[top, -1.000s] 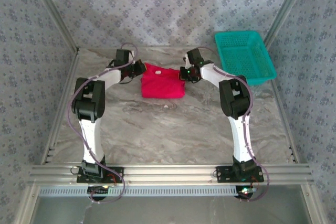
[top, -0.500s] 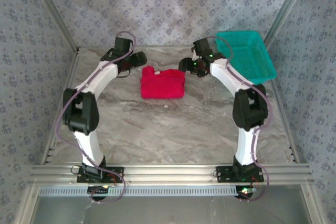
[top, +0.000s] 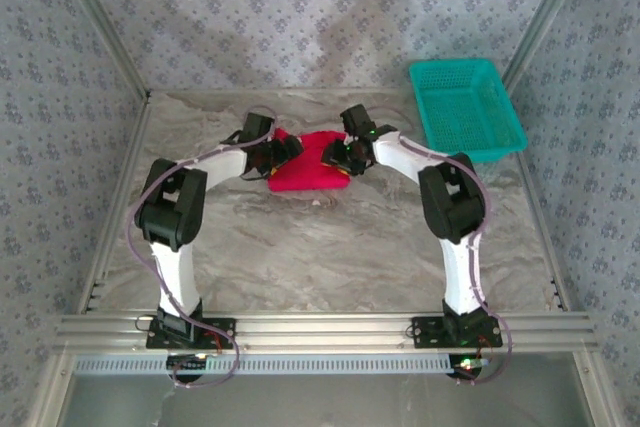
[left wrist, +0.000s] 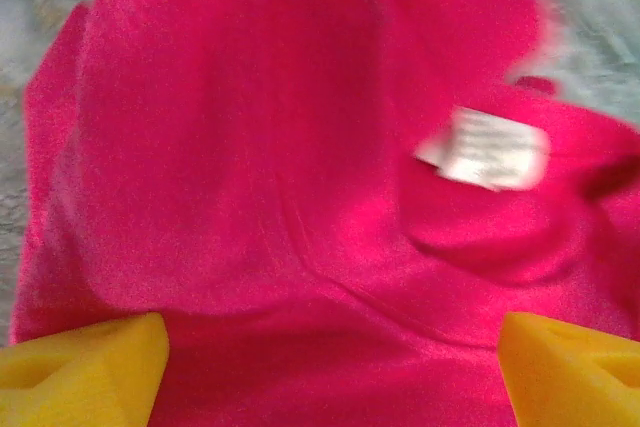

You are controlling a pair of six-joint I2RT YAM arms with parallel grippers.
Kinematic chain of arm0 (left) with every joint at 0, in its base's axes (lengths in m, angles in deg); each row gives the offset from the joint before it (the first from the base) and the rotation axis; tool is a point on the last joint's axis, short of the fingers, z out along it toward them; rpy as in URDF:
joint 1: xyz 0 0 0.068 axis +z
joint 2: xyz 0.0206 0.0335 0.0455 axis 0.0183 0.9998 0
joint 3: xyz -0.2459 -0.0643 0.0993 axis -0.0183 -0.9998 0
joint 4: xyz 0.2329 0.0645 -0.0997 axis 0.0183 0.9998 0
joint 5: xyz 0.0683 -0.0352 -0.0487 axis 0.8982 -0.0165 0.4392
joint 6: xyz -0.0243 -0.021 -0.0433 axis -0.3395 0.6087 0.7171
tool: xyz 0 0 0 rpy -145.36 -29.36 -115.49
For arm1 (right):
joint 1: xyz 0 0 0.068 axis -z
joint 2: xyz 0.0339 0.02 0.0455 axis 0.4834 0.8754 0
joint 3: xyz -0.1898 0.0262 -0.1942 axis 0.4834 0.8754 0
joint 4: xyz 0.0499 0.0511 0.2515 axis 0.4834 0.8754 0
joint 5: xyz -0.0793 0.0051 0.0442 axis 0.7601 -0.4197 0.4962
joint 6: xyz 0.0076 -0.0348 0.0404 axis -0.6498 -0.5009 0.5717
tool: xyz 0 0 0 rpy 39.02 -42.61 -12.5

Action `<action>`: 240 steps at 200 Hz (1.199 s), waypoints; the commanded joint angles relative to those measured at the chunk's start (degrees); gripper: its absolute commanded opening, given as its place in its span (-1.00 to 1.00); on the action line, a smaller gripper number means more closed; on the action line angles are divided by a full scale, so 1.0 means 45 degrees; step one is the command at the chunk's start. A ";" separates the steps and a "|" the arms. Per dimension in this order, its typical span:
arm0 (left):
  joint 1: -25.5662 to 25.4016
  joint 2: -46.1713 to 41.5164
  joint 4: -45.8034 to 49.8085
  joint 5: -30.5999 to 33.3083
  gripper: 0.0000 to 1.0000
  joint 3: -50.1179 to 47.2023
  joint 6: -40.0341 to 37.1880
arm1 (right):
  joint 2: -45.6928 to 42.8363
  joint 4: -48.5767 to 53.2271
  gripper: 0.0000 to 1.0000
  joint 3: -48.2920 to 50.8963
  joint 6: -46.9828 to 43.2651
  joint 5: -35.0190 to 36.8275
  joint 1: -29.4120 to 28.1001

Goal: Fold the inside-out t-shirt

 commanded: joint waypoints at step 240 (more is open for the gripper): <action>0.1789 -0.5982 -0.2862 0.4986 0.99 -0.3221 -1.1303 | -0.7229 -0.3382 1.00 0.3949 -0.8008 0.7389 0.1463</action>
